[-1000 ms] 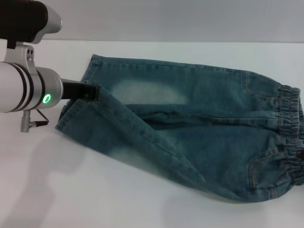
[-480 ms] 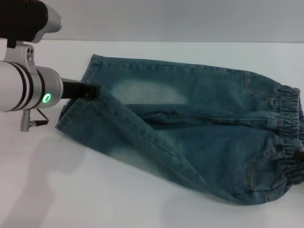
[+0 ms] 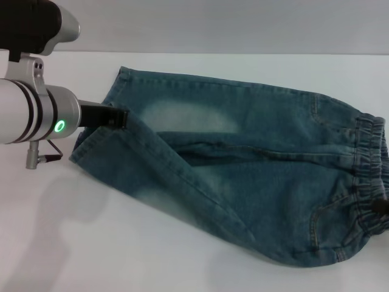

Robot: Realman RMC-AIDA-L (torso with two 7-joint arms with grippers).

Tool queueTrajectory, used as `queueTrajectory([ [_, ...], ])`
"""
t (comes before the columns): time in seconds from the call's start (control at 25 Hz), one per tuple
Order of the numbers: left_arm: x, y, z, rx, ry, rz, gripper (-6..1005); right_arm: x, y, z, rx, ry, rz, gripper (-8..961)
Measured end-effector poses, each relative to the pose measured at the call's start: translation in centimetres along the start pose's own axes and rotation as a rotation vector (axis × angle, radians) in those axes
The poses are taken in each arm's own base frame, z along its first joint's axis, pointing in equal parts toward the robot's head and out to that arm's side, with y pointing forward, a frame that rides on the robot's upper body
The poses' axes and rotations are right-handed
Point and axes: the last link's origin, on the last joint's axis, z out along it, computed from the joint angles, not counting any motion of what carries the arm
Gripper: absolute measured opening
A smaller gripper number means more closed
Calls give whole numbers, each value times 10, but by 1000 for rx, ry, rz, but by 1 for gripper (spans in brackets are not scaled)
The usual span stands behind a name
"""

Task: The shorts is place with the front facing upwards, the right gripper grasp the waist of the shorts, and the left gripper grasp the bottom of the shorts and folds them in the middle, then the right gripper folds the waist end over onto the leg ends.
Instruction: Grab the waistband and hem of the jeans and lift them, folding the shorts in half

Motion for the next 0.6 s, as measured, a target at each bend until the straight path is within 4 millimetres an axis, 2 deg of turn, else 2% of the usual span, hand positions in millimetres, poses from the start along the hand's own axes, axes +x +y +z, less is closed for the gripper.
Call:
queueTrajectory([
  [0.36,2,-2,-1,4,13,-5,75,-6,8,3,-45,-9,-11,28],
  [0.6,9,-12,-2,23,69,-28,76,-25,29,2,-206,-159,-27,6],
])
